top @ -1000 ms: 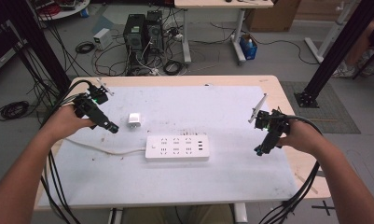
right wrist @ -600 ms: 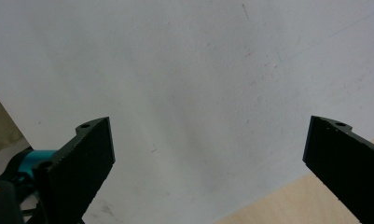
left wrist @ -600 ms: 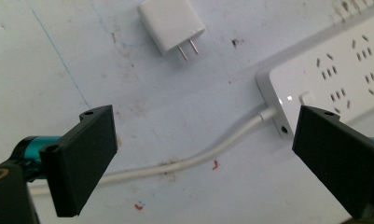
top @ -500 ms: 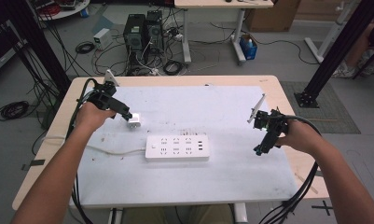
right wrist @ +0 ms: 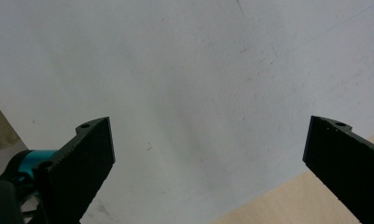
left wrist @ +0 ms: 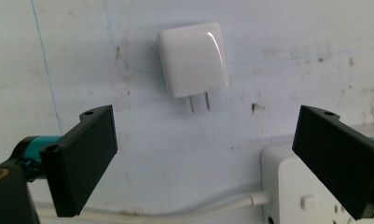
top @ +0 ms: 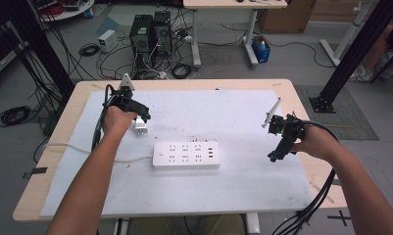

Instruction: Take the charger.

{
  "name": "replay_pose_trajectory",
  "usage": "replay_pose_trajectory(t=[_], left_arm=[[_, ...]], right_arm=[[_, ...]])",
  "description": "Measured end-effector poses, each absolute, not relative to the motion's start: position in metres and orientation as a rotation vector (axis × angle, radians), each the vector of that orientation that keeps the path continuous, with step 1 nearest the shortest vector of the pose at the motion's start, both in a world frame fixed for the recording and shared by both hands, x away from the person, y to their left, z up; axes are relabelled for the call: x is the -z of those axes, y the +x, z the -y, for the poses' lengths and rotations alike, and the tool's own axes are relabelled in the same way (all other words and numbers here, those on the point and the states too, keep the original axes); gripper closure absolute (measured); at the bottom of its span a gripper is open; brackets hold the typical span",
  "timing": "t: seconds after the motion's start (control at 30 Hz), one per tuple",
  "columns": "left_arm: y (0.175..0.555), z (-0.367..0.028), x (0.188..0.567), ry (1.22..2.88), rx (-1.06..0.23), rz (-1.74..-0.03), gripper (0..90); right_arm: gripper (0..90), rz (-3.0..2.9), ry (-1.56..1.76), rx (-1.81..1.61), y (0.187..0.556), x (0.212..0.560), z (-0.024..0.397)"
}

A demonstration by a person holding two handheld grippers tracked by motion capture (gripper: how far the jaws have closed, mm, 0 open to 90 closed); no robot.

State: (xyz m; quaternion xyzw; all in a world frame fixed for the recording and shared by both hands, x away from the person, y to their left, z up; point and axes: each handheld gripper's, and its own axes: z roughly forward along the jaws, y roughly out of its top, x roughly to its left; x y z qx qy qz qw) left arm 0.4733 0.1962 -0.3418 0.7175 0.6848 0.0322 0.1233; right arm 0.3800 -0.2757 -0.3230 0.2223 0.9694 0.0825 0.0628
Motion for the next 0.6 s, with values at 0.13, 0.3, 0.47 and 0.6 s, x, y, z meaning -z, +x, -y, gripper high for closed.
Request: replay_pose_trajectory(t=[0.13,0.3,0.47,0.6], left_arm=[[0.480,-0.193,0.348,2.066,-0.133,-2.015,6.5],[0.487,-0.190,0.356,1.992,-0.209,-2.045,6.5],[0.497,-0.184,0.376,2.006,-0.216,-2.068,6.5],[0.500,-0.184,0.388,1.974,-0.233,-2.095,6.5]], right_arm=[[1.3,-2.927,0.673,-0.254,0.379,0.322,0.277],[1.3,-2.924,0.682,-0.261,0.380,0.324,0.280],[1.3,-2.918,0.691,-0.269,0.380,0.325,0.281],[1.3,-2.917,0.698,-0.271,0.380,0.324,0.283]])
